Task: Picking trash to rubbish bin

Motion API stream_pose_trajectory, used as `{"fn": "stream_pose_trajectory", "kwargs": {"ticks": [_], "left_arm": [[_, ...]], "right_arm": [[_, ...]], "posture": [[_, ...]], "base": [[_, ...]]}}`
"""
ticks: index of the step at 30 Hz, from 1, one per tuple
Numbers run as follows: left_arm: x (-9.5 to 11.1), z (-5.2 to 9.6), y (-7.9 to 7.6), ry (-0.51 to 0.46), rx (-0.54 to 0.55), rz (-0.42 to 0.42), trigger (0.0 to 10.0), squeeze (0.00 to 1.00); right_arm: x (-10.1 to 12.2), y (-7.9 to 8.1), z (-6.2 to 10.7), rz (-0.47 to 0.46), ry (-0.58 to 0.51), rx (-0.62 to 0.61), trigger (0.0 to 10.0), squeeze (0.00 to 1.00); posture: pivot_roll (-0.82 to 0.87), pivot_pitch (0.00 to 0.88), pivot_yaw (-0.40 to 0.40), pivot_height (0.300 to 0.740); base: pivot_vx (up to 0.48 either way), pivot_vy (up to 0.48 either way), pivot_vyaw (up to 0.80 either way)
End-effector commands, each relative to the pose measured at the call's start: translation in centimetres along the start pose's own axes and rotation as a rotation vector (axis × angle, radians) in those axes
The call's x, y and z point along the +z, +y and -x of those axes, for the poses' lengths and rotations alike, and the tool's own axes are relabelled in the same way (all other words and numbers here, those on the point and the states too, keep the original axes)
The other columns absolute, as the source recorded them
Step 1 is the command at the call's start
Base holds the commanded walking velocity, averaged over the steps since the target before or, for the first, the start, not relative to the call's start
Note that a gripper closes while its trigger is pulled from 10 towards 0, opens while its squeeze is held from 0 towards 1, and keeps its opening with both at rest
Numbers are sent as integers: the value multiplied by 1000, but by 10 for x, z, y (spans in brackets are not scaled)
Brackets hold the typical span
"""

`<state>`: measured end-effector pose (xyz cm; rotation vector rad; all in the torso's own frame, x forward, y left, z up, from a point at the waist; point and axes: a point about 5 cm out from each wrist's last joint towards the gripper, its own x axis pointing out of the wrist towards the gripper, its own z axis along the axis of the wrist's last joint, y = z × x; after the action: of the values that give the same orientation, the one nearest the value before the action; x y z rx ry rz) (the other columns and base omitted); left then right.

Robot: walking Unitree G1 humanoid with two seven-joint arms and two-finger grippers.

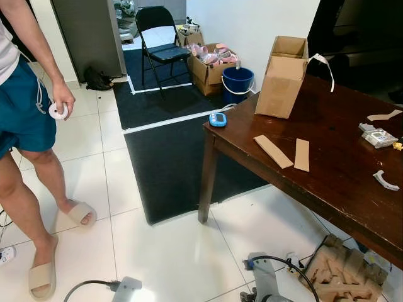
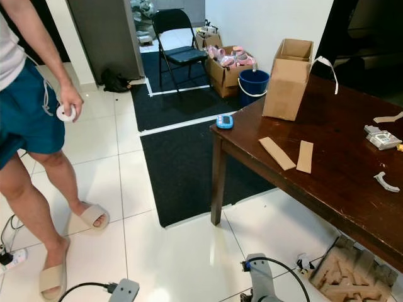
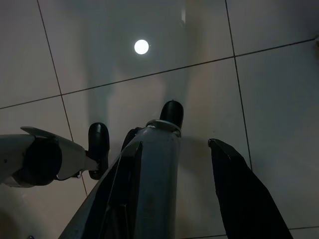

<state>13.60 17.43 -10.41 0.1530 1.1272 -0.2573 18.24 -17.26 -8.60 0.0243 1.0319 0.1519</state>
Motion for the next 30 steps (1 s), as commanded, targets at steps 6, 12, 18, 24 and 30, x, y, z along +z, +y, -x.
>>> {"fn": "stream_pose_trajectory", "kwargs": {"ticks": [6, 12, 18, 24, 30], "left_arm": [[-6, 2, 7, 22, 16, -11, 10000, 0], [-7, 2, 6, 24, 13, -9, 10000, 0], [-8, 2, 5, 21, 6, -6, 10000, 0], [-5, 2, 5, 12, -1, -8, 10000, 0], [-3, 2, 5, 10, -5, -14, 10000, 0]], "right_arm": [[1, 2, -1, 10, 3, 5, 10000, 0], [1, 2, 0, 12, 5, 7, 10000, 0], [0, 1, 0, 12, 7, 7, 10000, 0], [-1, 1, 0, 10, 7, 5, 10000, 0], [-2, 1, 0, 0, 5, 3, 10000, 0]], "posture": [[28, 0, 3, 740], [28, 0, 2, 740], [28, 2, 0, 740], [22, 8, 4, 740], [16, 10, 8, 740]], "base": [[0, 0, 0], [0, 0, 0], [0, 0, 0], [0, 0, 0], [0, 0, 0]]}}
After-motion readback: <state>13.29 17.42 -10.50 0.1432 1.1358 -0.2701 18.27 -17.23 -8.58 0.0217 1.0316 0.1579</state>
